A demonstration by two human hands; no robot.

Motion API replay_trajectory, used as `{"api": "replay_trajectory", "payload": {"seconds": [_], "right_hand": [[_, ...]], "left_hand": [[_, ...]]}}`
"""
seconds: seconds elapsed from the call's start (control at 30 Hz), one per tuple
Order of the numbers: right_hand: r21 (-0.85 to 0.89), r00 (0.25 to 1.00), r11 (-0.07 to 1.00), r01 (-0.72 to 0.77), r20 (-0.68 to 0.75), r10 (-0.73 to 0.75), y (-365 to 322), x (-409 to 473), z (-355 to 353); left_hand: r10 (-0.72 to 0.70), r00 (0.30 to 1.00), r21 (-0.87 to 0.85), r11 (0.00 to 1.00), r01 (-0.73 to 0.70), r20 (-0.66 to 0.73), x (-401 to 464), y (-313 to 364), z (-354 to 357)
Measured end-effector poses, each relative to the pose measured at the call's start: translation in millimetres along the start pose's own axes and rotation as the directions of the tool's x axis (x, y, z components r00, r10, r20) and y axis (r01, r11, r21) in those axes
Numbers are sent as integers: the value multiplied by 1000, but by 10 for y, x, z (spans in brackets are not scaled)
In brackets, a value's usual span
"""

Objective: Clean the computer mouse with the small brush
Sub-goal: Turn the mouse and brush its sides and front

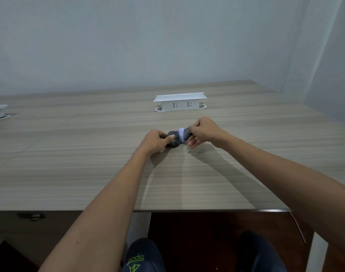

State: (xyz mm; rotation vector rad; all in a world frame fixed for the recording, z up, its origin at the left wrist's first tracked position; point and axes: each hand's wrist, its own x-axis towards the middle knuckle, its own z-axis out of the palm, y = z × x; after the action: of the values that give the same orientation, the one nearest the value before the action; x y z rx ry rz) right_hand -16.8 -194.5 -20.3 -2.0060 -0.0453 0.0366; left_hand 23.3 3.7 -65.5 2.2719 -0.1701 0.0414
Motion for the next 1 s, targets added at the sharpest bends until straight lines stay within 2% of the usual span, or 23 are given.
{"api": "replay_trajectory", "payload": {"seconds": [0.13, 0.37, 0.6, 0.83, 0.9, 1.0], "right_hand": [[68, 992, 997, -27, 124, 18, -55, -77, 54], [69, 993, 991, -113, -10, 114, -1, 17, -21], [119, 983, 984, -135, 143, 117, -79, -144, 28], [114, 990, 983, -143, 2, 144, -72, -30, 17], [125, 987, 979, -160, 9, 160, -76, -69, 51], [154, 981, 971, -183, 97, 170, -99, -133, 99]], "left_hand": [[5, 1000, 2, 1000, -5, -4, 11, 7, -1], [-29, 1000, -12, 1000, 29, -5, 24, 1, 12], [-12, 1000, -3, 1000, 12, 5, 48, -7, -1], [-19, 1000, -4, 1000, 19, -2, 34, 14, 11], [-17, 1000, -3, 1000, 17, -8, 39, 6, 18], [-9, 1000, 3, 1000, 9, -19, 42, -1, 18]]}}
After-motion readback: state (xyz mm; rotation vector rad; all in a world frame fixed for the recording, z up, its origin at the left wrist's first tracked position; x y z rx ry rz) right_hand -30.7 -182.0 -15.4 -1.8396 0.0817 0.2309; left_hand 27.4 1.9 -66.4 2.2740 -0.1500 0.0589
